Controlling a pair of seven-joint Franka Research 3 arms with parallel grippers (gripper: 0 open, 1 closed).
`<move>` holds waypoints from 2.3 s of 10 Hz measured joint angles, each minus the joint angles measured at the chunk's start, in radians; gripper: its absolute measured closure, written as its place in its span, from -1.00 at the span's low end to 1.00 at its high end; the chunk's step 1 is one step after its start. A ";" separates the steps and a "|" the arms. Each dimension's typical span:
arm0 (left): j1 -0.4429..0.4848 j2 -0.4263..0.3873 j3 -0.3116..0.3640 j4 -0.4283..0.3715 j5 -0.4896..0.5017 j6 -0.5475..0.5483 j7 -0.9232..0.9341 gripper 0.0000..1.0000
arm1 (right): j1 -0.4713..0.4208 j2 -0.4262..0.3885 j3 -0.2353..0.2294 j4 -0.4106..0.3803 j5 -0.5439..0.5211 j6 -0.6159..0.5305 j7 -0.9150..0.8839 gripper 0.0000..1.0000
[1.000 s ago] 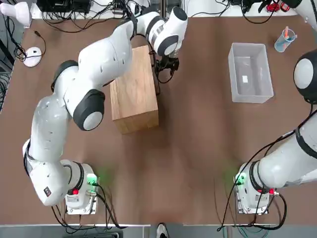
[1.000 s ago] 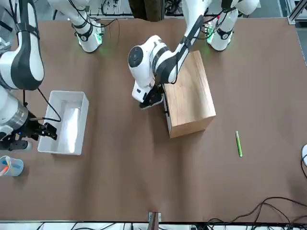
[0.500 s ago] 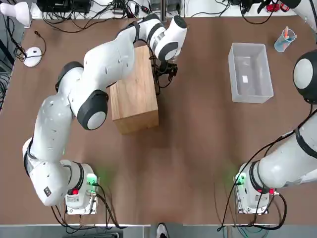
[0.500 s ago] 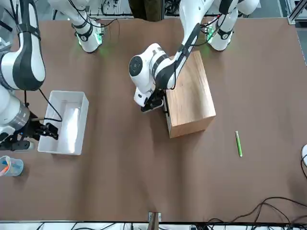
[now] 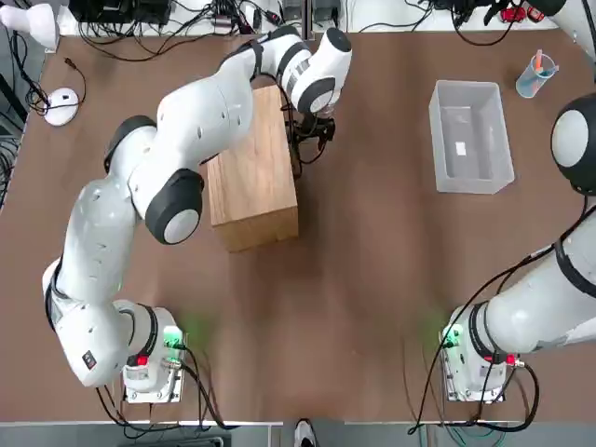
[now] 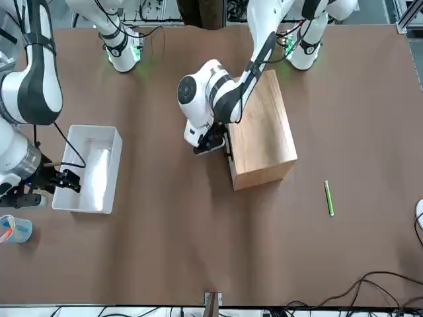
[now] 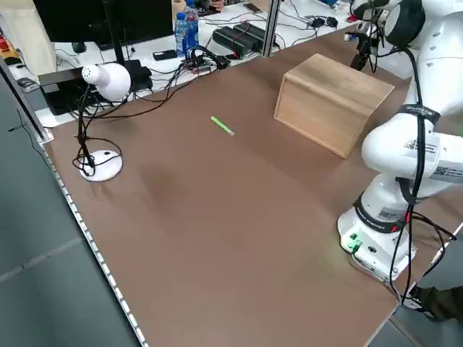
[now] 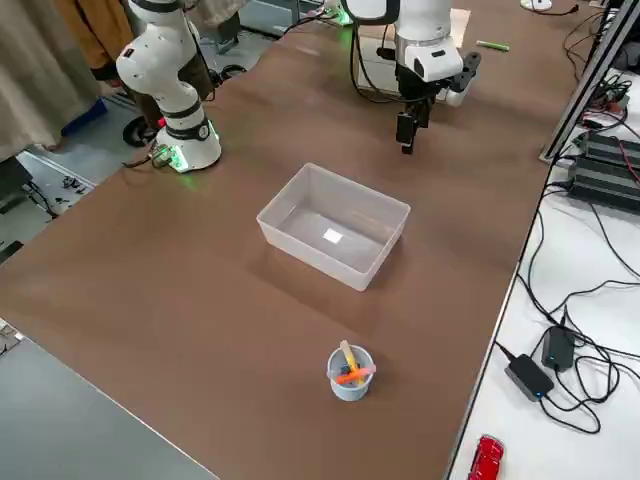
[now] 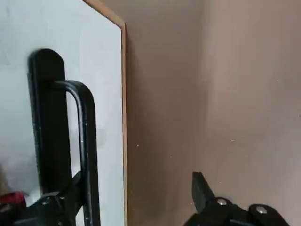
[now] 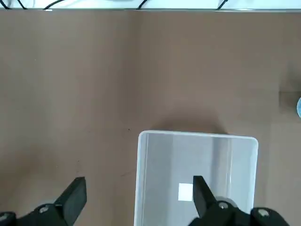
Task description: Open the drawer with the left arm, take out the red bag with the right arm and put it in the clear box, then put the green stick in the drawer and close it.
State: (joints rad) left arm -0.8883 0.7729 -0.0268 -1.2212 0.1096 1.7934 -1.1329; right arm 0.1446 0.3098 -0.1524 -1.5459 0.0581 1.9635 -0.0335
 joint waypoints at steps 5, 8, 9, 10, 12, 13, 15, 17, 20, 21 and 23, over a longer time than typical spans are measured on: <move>-0.029 0.000 -0.002 0.001 0.000 0.074 0.000 -0.94 | 0.000 0.000 0.000 0.000 0.000 0.000 0.000 -1.00; -0.051 0.000 -0.002 0.001 0.000 0.128 0.000 -0.94 | 0.000 0.000 0.000 -0.001 0.000 0.000 0.000 -1.00; -0.056 0.000 -0.002 0.001 0.000 0.131 0.000 -0.96 | 0.000 0.000 0.000 -0.001 0.000 0.000 0.000 -1.00; -0.060 0.001 -0.005 0.001 0.000 0.134 0.000 -0.97 | 0.000 0.000 0.000 -0.001 0.000 0.000 0.000 -1.00; -0.074 0.001 -0.007 0.000 0.000 0.152 0.000 -1.00 | 0.000 0.000 0.000 -0.001 0.000 0.000 0.000 -1.00; -0.081 0.001 -0.009 0.000 0.000 0.186 -0.006 -1.00 | 0.000 0.000 0.000 -0.001 0.000 0.000 0.000 -1.00; -0.091 0.001 -0.011 0.000 0.000 0.208 -0.013 -1.00 | 0.000 0.000 0.000 -0.001 0.000 0.000 0.000 -1.00; -0.092 0.001 -0.019 0.003 0.000 0.224 -0.013 -1.00 | 0.000 0.000 0.000 -0.001 0.000 0.000 0.000 -1.00; -0.102 0.001 -0.032 0.011 0.000 0.261 -0.026 -1.00 | 0.000 0.000 0.000 -0.001 0.000 0.000 0.000 -1.00; -0.113 0.001 -0.037 0.012 0.000 0.276 -0.034 -1.00 | 0.000 0.000 0.000 -0.001 0.000 0.000 0.000 -1.00; -0.126 0.001 -0.042 0.014 0.000 0.285 -0.042 -1.00 | 0.000 0.000 0.000 -0.001 0.000 0.000 0.000 -1.00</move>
State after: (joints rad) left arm -1.0139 0.7742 -0.0687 -1.2076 0.1096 2.0786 -1.1749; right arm 0.1446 0.3099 -0.1522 -1.5466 0.0581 1.9635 -0.0333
